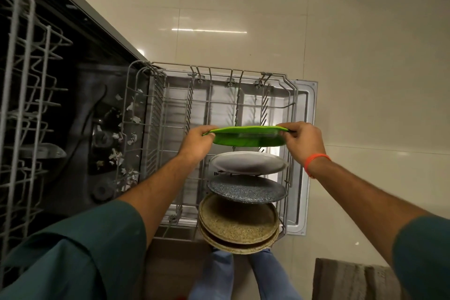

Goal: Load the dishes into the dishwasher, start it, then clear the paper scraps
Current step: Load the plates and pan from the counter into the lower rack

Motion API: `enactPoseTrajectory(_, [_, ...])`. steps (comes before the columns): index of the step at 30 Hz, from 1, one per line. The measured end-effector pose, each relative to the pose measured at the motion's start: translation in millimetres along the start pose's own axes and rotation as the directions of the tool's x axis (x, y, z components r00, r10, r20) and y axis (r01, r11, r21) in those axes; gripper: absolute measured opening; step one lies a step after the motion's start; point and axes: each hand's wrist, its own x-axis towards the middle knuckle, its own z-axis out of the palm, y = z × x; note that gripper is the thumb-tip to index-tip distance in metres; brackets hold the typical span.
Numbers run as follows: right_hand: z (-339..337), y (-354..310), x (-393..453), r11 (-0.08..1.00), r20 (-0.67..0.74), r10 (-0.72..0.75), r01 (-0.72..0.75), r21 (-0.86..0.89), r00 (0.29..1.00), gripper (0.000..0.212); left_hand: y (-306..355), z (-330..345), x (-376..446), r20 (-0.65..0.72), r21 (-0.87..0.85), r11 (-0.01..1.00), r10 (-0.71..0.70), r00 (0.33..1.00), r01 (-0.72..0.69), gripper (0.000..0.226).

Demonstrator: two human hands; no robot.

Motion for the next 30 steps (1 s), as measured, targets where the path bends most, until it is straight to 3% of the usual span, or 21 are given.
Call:
enactPoseTrajectory(4, [11, 7, 4, 0.999, 0.006, 0.039, -0.039, -0.010, 0.999, 0.029, -8, 6, 9, 0.015, -0.018, 1.000, -0.021, 1.000, 0.021, 0.033])
enactPoseTrajectory(7, [17, 8, 7, 0.991, 0.040, -0.002, 0.007, -0.130, 0.999, 0.036, -13, 7, 12, 0.020, -0.022, 0.999, -0.026, 0.999, 0.027, 0.034])
enactPoseTrajectory(13, [22, 5, 17, 0.843, 0.290, -0.029, 0.179, -0.507, 0.957, 0.045, -24, 8, 16, 0.045, -0.007, 0.998, -0.057, 0.997, 0.057, 0.038])
enactPoseTrajectory(15, [23, 2, 18, 0.795, 0.361, -0.016, 0.231, -0.561, 0.932, 0.045, -27, 10, 16, 0.047, -0.014, 0.997, -0.072, 0.996, 0.073, 0.037])
enactPoseTrajectory(24, [29, 0, 29, 0.770, 0.431, 0.025, 0.258, -0.583, 0.902, 0.046, -42, 10, 13, 0.089, -0.045, 0.992, -0.112, 0.990, 0.117, 0.040])
enactPoseTrajectory(28, [20, 0, 24, 0.804, 0.422, -0.031, 0.273, -0.528, 0.906, 0.054, -39, 9, 0, 0.049, -0.063, 0.994, -0.084, 0.995, 0.087, 0.049])
enactPoseTrajectory(30, [13, 1, 17, 0.830, 0.388, -0.100, 0.292, -0.475, 0.916, 0.048, -39, 9, -8, 0.018, -0.074, 0.996, -0.058, 0.998, 0.059, 0.048])
